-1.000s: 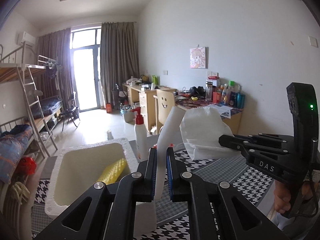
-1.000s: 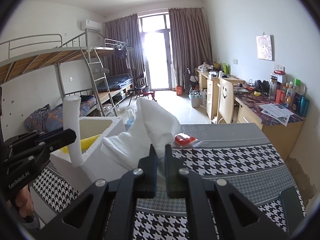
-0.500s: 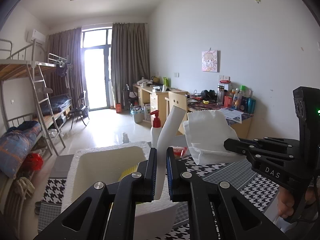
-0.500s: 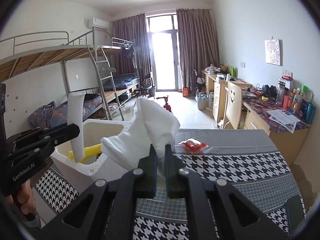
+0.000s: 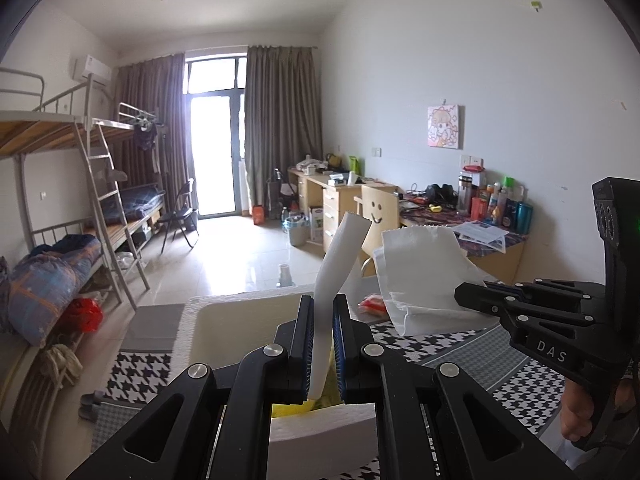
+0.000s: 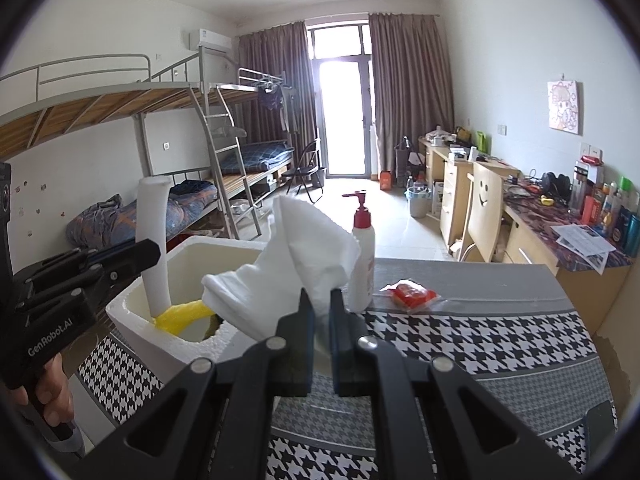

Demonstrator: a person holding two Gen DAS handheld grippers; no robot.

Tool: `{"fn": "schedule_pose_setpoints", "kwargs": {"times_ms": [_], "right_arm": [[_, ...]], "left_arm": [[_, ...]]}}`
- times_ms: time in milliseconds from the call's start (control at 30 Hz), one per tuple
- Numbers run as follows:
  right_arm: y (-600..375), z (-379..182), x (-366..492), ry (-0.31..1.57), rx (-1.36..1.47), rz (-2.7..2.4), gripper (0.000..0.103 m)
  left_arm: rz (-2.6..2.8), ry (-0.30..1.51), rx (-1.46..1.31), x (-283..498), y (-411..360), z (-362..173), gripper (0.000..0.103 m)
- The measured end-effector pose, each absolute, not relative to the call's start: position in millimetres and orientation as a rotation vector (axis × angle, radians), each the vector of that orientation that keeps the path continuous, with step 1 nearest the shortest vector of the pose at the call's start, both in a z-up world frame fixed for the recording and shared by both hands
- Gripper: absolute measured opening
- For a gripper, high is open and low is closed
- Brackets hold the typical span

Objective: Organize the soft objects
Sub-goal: 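Carry the foam tube in the left tool while the right tool carries the cloth to the box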

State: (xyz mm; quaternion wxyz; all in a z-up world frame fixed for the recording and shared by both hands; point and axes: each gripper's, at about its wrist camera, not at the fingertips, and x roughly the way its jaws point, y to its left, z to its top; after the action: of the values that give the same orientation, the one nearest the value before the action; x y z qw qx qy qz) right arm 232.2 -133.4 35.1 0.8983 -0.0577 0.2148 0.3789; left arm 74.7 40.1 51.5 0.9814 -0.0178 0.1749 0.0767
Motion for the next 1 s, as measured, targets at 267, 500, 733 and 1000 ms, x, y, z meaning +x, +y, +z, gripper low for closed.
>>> {"fn": "schedule_pose_setpoints", "kwargs": {"times_ms": [267,500,733,1000], "right_arm": [[-118.6,39.0,231.2,0.434,-0.14,0.805,0.009],[-104.1,40.3,230.5,0.439,-0.151,0.84,0.009],[-85.9,37.1,230.1,0.457,-0.166,0.875,0.009],[-68.7,35.6,229.4,0.475,-0.188,0.901,0.009]], "left_arm": [[0.189,0.35,-0.039,72.6,49.1,51.0,0.01],[0.233,0.348,-0.034,67.0,56.2,51.0,0.01],[0.269,0.344,-0.043,62.1,65.2,51.4,0.01],[0.299,0.344,-0.042,61.2,70.1,50.5,0.01]]}}
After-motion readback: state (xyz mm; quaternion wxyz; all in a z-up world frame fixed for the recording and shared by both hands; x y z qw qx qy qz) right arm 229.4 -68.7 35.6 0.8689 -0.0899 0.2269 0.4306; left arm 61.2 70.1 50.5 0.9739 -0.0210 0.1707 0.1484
